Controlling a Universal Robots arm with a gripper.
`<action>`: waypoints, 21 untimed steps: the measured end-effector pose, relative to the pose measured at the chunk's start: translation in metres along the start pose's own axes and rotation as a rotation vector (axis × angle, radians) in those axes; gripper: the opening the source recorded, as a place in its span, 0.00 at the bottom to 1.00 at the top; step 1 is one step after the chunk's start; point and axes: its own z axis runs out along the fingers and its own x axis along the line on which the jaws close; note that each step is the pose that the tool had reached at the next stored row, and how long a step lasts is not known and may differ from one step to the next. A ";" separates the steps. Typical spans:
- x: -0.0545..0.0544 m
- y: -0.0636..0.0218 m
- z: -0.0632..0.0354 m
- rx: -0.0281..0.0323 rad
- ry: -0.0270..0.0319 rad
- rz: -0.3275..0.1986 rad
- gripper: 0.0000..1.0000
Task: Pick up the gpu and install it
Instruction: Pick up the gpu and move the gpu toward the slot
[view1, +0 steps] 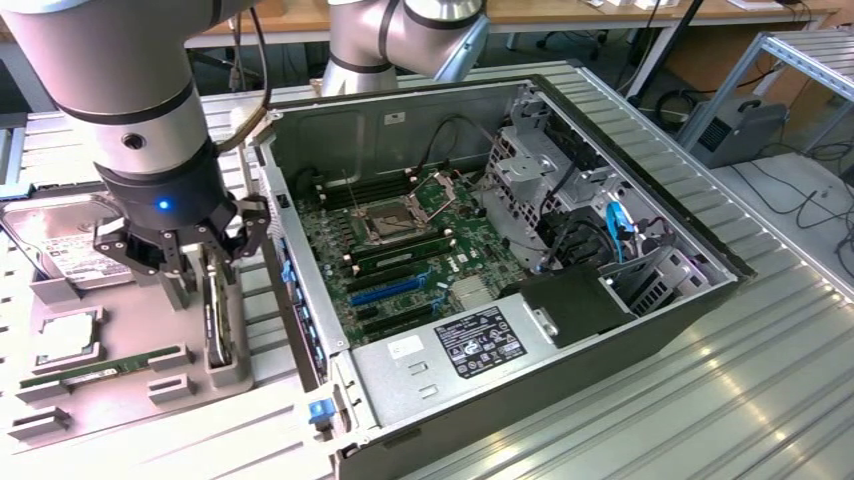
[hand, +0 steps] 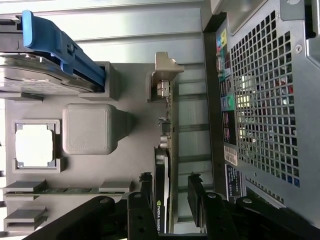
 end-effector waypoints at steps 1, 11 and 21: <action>0.000 0.0000 0.0009 -0.0001 -0.0001 0.000 0.42; 0.002 -0.0002 0.0174 0.0000 -0.0001 0.000 0.42; 0.003 0.0038 0.0261 0.0002 0.0001 0.001 0.42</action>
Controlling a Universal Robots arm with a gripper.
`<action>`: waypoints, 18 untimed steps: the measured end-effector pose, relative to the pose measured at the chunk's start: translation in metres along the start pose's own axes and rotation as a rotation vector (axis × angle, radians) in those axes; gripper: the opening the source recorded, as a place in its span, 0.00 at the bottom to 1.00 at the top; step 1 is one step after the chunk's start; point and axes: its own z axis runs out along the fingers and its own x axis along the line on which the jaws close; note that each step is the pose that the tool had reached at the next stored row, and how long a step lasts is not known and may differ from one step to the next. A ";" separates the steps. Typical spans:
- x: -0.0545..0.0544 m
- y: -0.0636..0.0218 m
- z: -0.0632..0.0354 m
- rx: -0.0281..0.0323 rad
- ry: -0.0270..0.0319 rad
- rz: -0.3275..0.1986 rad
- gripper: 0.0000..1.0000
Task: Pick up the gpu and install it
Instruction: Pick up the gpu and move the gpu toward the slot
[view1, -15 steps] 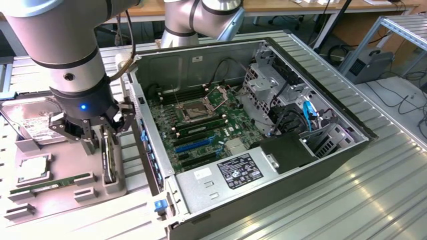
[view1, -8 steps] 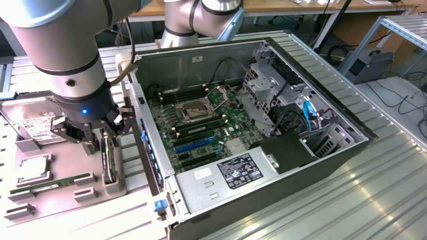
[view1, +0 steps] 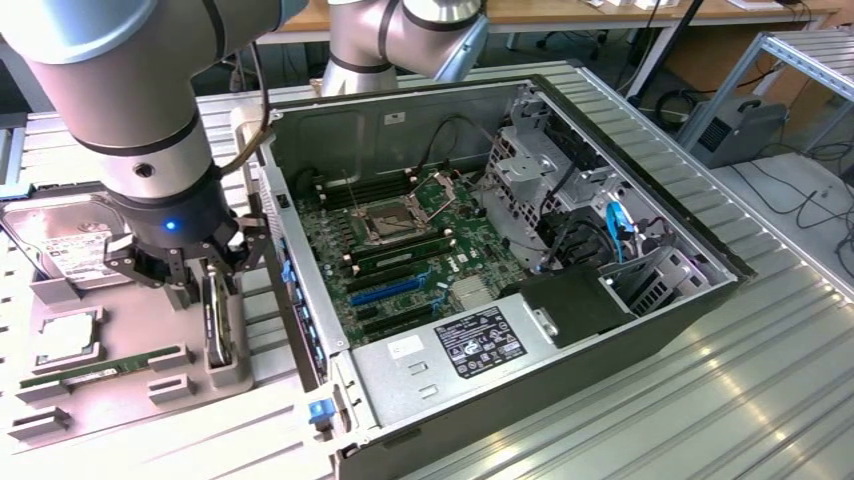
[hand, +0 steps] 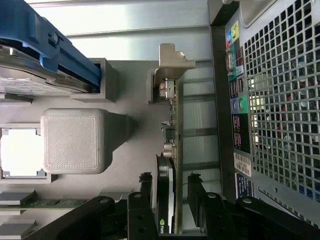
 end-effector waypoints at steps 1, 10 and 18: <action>0.000 0.0009 0.0005 0.0000 -0.0001 0.000 0.42; 0.003 0.0053 0.0054 -0.0001 -0.0002 0.002 0.42; 0.003 0.0064 0.0078 0.0001 -0.0001 0.002 0.42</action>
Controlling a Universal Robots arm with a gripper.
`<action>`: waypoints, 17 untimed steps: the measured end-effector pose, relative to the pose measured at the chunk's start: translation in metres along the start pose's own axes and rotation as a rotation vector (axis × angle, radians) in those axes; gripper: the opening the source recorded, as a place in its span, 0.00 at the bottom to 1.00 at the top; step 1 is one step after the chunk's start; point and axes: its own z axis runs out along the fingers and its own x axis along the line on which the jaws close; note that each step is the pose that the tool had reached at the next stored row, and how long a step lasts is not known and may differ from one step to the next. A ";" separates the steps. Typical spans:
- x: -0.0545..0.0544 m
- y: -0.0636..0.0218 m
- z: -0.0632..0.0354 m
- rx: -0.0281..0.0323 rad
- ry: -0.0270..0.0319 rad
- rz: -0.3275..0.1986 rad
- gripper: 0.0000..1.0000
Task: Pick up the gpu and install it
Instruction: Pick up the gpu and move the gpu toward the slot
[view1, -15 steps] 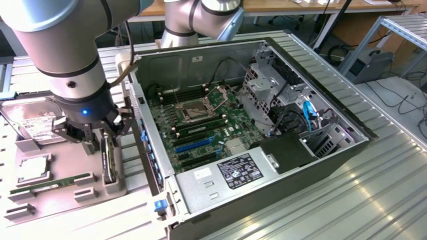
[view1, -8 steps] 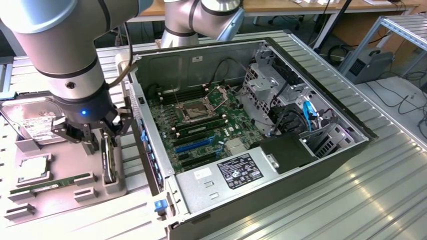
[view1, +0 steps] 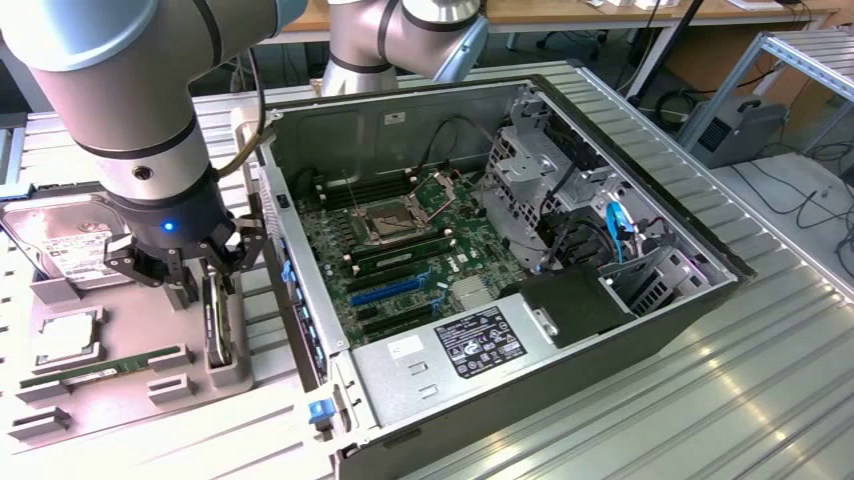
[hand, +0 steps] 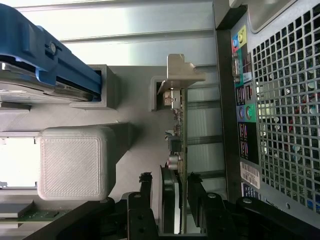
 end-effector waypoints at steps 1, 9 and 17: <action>0.000 0.0000 0.0000 -0.0001 -0.0001 0.000 0.42; 0.000 0.0000 0.0000 0.0000 0.0000 0.000 0.28; 0.000 0.0000 0.0001 -0.0001 -0.0001 0.000 0.27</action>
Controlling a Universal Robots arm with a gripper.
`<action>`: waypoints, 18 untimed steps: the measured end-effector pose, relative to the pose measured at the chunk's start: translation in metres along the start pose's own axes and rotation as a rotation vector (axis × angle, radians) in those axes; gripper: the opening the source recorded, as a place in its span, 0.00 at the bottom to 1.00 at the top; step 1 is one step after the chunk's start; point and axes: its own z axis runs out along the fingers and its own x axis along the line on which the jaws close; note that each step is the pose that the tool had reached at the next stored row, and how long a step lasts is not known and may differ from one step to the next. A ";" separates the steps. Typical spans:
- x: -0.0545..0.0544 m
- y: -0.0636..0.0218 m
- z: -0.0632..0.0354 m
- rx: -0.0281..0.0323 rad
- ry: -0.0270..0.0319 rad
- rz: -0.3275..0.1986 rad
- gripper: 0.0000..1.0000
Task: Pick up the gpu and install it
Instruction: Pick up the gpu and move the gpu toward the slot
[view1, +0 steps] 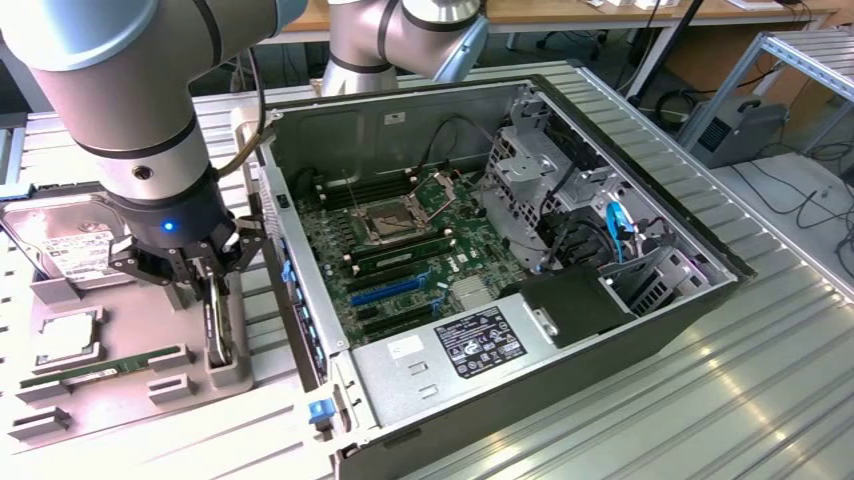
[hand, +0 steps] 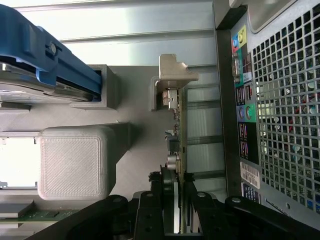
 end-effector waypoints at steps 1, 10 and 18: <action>0.000 0.0000 0.0000 0.0000 0.0000 0.000 0.27; 0.000 0.0001 -0.0007 -0.0002 -0.0002 0.000 0.27; 0.000 0.0002 -0.0054 0.0001 0.0000 0.000 0.27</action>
